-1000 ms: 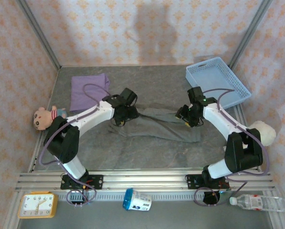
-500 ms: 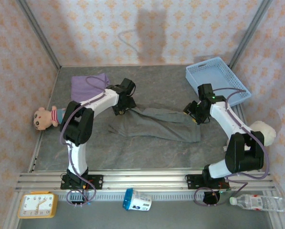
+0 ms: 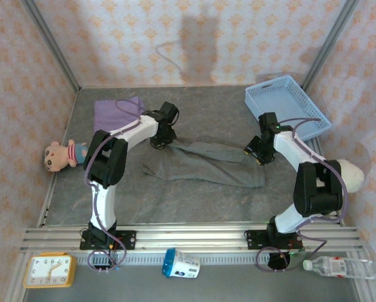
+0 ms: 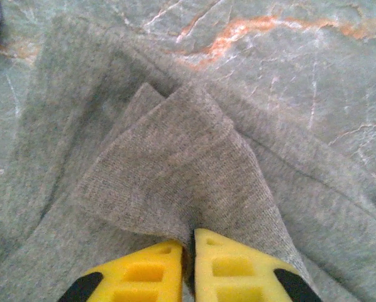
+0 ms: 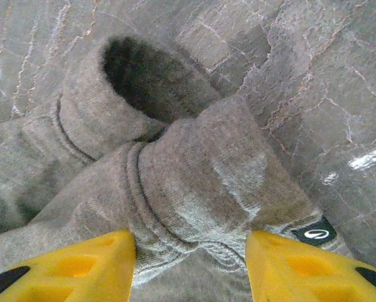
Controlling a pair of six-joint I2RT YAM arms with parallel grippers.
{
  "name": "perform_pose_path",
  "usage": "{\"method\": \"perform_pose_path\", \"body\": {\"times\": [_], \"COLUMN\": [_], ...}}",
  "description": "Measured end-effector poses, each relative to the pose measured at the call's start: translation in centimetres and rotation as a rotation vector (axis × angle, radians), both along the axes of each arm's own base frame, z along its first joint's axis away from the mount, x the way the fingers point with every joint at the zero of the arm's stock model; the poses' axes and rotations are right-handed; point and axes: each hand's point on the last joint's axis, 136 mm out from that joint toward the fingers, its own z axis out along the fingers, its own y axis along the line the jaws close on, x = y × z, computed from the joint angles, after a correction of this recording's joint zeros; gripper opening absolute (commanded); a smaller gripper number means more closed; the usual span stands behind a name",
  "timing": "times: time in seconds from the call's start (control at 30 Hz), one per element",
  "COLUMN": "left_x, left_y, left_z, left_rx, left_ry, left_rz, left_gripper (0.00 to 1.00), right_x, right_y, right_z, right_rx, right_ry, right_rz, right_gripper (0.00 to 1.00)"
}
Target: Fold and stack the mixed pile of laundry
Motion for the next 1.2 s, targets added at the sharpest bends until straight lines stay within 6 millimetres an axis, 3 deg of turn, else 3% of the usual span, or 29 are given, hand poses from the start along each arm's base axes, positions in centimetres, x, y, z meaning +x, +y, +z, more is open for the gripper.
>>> {"method": "perform_pose_path", "body": {"times": [0.17, 0.43, 0.53, 0.67, 0.77, 0.83, 0.87, 0.93, 1.03, 1.1, 1.2], "left_x": [-3.3, -8.5, -9.6, -9.5, -7.2, -3.8, -2.0, 1.9, 6.5, 7.4, 5.9], "left_y": [1.0, 2.4, 2.3, 2.3, 2.0, 2.2, 2.3, 3.0, 3.9, 4.4, 4.9], "left_z": [1.7, 9.5, 10.3, 9.7, 9.2, 9.1, 9.0, 8.5, 6.7, 5.5, 4.7], "left_rx": [-0.006, -0.089, -0.12, -0.116, -0.079, -0.049, -0.037, -0.013, 0.011, 0.028, 0.055], "left_ry": [0.024, -0.108, -0.119, -0.095, -0.072, -0.086, -0.095, -0.104, -0.09, -0.069, -0.019], "left_rz": [-0.012, -0.013, -0.004, 0.016, 0.026, 0.048, 0.061, 0.093, 0.123, 0.125, 0.105], "left_gripper": [0.07, 0.04, 0.06, 0.09, 0.12, 0.15, 0.24, 0.58, 0.68, 0.69, 0.69], "right_x": [0.3, 1.2, 1.4, 1.6, 1.6, 1.6, 1.6, 1.6, 1.6, 1.6, 1.6], "right_y": [-0.3, -0.1, 0.1, 0.1, 0.1, 0.0, 0.0, 0.0, 0.0, 0.0, 0.0], "right_z": [-0.6, -0.4, -0.4, -0.3, -0.4, -0.5, -0.6, -0.7, -0.7, -0.6, -0.6], "right_rx": [-0.016, -0.005, 0.003, 0.006, 0.005, 0.003, 0.002, 0.002, 0.002, 0.0, 0.0], "right_ry": [0.005, -0.029, -0.037, -0.044, -0.044, -0.04, -0.039, -0.037, -0.037, -0.037, -0.038], "right_rz": [-0.008, -0.017, -0.015, -0.019, -0.022, -0.023, -0.024, -0.024, -0.027, -0.028, -0.028], "right_gripper": [0.49, 0.49, 0.49, 0.49, 0.5, 0.5, 0.5, 0.5, 0.5, 0.5, 0.5]}}
